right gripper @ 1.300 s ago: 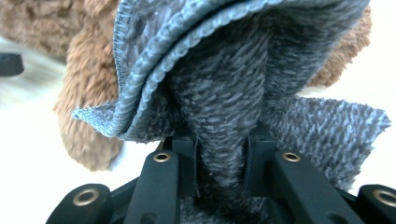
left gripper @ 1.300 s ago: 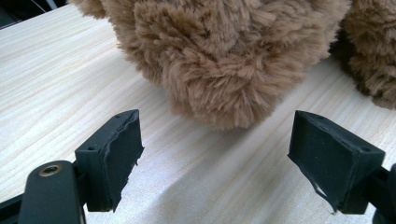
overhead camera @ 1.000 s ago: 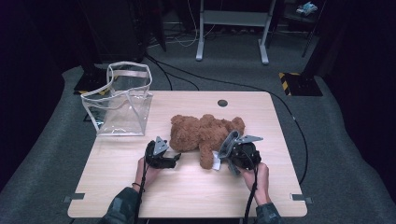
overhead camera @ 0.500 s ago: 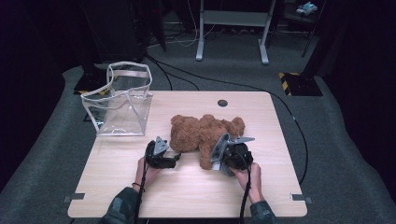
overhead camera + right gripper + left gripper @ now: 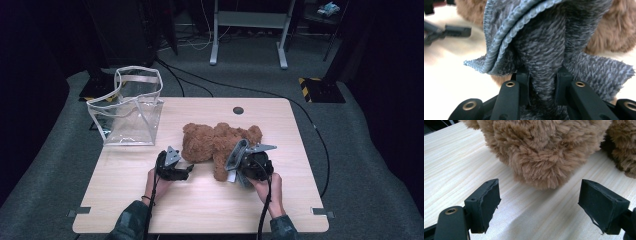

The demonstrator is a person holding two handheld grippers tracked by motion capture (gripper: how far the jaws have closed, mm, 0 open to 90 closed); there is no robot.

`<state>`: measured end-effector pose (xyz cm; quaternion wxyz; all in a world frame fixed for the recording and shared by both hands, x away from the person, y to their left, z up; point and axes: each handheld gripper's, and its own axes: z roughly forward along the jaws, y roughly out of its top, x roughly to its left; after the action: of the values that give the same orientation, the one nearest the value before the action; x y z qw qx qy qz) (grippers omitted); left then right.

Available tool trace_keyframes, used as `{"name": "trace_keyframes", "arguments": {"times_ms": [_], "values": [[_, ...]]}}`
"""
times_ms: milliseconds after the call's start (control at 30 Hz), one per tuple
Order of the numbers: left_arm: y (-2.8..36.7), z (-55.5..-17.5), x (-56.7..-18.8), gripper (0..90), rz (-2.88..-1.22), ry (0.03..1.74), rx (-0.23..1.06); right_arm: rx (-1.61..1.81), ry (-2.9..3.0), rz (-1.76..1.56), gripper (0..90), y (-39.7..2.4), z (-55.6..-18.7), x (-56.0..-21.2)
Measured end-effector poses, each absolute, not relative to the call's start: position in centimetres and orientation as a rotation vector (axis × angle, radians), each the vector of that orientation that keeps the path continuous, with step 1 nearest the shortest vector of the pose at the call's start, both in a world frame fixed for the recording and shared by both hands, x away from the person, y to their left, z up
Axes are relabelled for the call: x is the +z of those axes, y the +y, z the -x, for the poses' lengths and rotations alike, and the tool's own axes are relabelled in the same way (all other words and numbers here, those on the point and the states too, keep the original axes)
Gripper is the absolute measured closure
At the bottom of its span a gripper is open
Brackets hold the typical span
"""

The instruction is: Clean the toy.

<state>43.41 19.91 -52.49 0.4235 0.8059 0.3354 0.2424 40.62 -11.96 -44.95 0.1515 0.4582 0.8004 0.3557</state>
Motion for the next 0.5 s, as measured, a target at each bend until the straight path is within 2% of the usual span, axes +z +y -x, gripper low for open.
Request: {"name": "trace_keyframes", "arguments": {"times_ms": [133, 267, 500], "values": [[20.0, -43.4, -52.5, 16.9, -2.015, 0.839, 0.607, 0.965, 2.308, -1.354, 71.5, -11.4, -41.7, -46.9], [20.0, -43.4, -52.5, 16.9, -2.018, 0.836, 0.608, 0.946, 2.315, -1.382, 71.6, -11.5, -40.8, -48.0], [20.0, -43.4, -52.5, 16.8, -2.017, 0.838, 0.604, 0.926, 2.347, -1.324, 71.6, -11.2, -40.1, -46.5]]}}
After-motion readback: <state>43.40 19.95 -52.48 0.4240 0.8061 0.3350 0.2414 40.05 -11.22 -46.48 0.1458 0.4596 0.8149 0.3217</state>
